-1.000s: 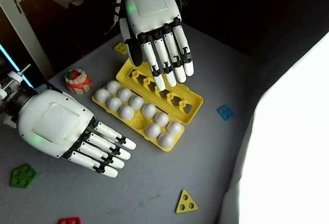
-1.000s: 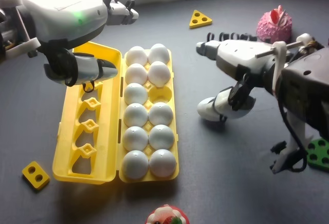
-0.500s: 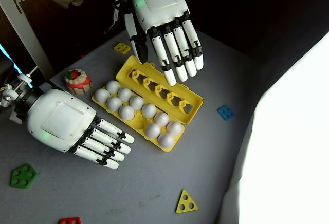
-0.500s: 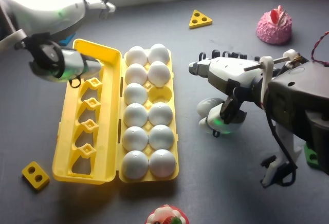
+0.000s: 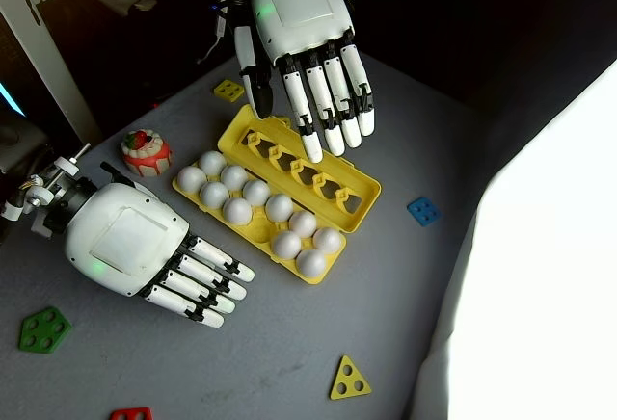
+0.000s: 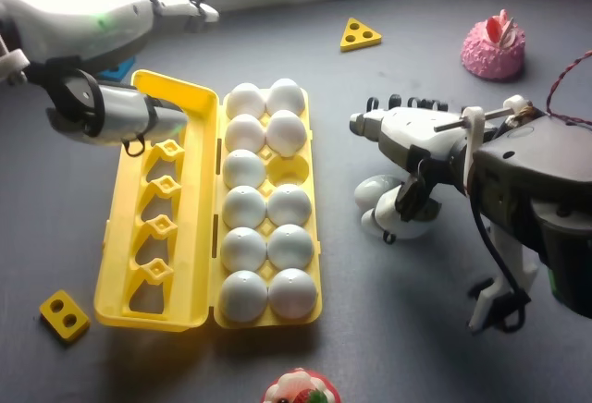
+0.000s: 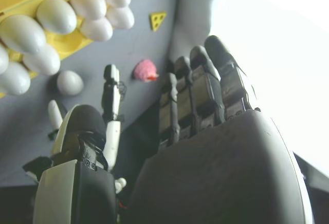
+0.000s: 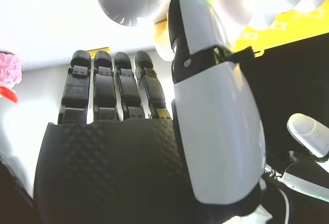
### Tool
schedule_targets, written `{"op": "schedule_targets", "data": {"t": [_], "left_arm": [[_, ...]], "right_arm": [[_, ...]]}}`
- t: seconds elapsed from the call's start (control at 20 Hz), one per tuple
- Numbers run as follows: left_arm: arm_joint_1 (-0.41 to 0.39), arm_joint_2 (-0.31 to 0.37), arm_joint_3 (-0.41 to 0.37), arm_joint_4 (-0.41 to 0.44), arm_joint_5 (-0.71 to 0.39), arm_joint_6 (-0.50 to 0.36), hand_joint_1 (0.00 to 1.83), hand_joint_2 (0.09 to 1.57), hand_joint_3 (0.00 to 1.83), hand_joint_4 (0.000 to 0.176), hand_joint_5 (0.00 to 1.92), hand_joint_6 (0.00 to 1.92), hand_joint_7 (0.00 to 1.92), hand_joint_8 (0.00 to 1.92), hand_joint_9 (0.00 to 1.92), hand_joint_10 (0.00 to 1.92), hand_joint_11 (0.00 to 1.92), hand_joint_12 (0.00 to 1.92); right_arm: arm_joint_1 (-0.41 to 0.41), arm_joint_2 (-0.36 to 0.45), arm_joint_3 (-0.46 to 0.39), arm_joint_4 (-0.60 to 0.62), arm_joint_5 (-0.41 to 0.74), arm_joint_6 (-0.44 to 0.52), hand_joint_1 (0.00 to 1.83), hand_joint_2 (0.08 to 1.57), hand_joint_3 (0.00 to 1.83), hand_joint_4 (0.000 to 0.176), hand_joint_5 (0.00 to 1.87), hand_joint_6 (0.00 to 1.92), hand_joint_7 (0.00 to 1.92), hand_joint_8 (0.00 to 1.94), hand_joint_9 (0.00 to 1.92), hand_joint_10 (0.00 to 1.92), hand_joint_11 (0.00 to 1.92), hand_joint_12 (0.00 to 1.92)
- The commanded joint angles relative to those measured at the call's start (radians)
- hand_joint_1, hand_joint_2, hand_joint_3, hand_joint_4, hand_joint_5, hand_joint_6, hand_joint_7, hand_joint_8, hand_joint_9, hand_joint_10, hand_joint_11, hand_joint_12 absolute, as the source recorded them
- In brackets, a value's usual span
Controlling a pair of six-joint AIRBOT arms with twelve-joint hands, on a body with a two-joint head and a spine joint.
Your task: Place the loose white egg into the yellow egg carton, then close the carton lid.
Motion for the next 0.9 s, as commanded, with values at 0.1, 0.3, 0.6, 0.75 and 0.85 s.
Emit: {"op": "schedule_targets", "data": {"t": [0.1, 0.3, 0.6, 0.75, 0.85], "left_arm": [[-0.03, -0.004, -0.016, 0.025, -0.07, 0.006, 0.5, 1.25, 0.0, 0.01, 0.28, 0.01, 0.27, 0.0, 0.25, 0.0, 0.0, 0.78], [-0.031, 0.002, -0.023, -0.034, -0.106, 0.006, 0.49, 1.25, 0.0, 0.015, 0.28, 0.01, 0.26, 0.0, 0.23, 0.0, 0.0, 0.77], [-0.031, -0.004, -0.035, -0.059, -0.143, 0.006, 0.48, 1.27, 0.0, 0.008, 0.28, 0.01, 0.28, 0.01, 0.23, 0.01, 0.0, 0.72], [0.001, -0.02, -0.04, -0.121, -0.173, 0.006, 0.45, 1.28, 0.01, 0.019, 0.27, 0.01, 0.24, 0.0, 0.21, 0.0, 0.0, 0.72], [0.028, -0.024, -0.044, -0.161, -0.2, 0.007, 0.46, 1.28, 0.0, 0.025, 0.26, 0.0, 0.21, 0.0, 0.21, 0.0, 0.0, 0.73]], "right_arm": [[-0.001, -0.001, 0.001, -0.059, 0.02, 0.006, 1.24, 1.06, 0.06, 0.0, 0.14, 0.02, 0.0, 0.0, 0.0, 0.0, 0.0, 0.0], [-0.012, -0.013, 0.008, -0.059, 0.036, 0.006, 1.24, 1.06, 0.07, 0.0, 0.16, 0.03, 0.0, 0.0, 0.0, 0.0, 0.0, 0.0], [-0.027, -0.035, 0.031, -0.06, 0.048, 0.026, 1.23, 1.05, 0.08, 0.0, 0.18, 0.03, 0.0, 0.0, 0.0, 0.0, 0.0, 0.0], [-0.031, -0.043, 0.042, -0.06, 0.048, 0.026, 1.25, 1.04, 0.08, 0.0, 0.17, 0.03, 0.0, 0.0, 0.0, 0.0, 0.0, 0.0], [-0.032, -0.045, 0.047, -0.06, 0.048, 0.027, 1.23, 1.04, 0.09, 0.0, 0.16, 0.02, 0.0, 0.0, 0.0, 0.0, 0.0, 0.0]]}}
